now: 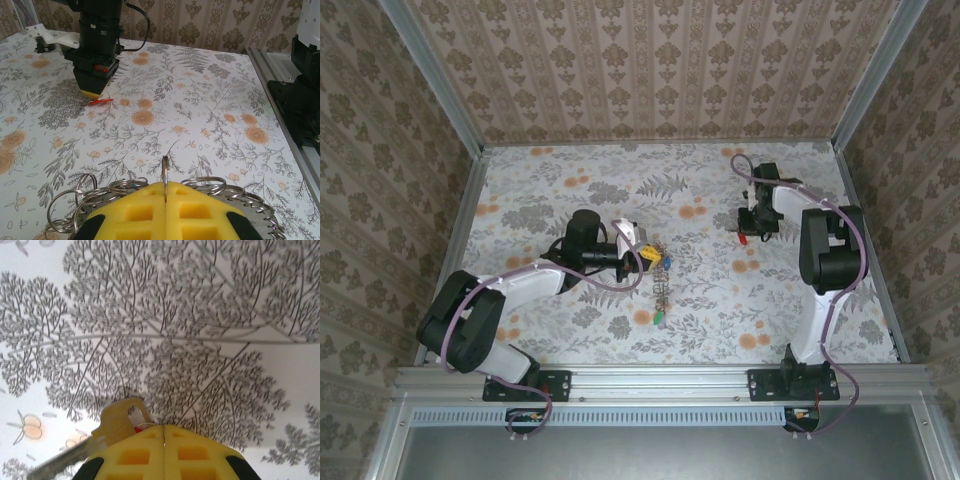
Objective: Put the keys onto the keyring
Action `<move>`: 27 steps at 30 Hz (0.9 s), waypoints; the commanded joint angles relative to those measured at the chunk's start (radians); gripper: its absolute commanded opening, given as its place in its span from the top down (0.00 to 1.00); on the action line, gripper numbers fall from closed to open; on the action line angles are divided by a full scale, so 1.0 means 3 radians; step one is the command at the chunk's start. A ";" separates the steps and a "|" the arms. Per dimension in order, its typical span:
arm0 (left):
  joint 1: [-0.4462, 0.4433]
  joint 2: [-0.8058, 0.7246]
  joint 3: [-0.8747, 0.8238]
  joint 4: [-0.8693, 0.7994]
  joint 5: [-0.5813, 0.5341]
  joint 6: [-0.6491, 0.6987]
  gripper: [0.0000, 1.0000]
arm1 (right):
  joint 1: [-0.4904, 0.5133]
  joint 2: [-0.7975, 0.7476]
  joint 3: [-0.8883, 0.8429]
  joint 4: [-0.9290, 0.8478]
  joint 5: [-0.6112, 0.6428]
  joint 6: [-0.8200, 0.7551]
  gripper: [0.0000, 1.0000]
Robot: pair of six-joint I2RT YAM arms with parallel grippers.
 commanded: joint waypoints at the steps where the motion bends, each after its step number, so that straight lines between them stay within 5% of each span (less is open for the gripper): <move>1: -0.0028 -0.0111 0.0051 0.0092 0.0056 -0.0029 1.00 | 0.0067 -0.0252 -0.0240 -0.0072 -0.0209 0.0161 0.93; 10: -0.0028 -0.0202 -0.0005 0.0034 -0.0003 0.0017 1.00 | 0.0630 -0.0939 -0.0984 -0.0043 -0.0175 0.0631 0.90; 17: -0.0028 -0.0260 -0.0047 0.0015 -0.0027 0.0038 1.00 | 0.0728 -0.1414 -0.1183 -0.0045 0.0020 0.0742 0.73; 27: -0.0028 -0.0234 -0.0028 0.0030 -0.0045 0.0013 1.00 | 0.0774 -0.1247 -0.1219 0.0111 -0.0208 0.0783 0.63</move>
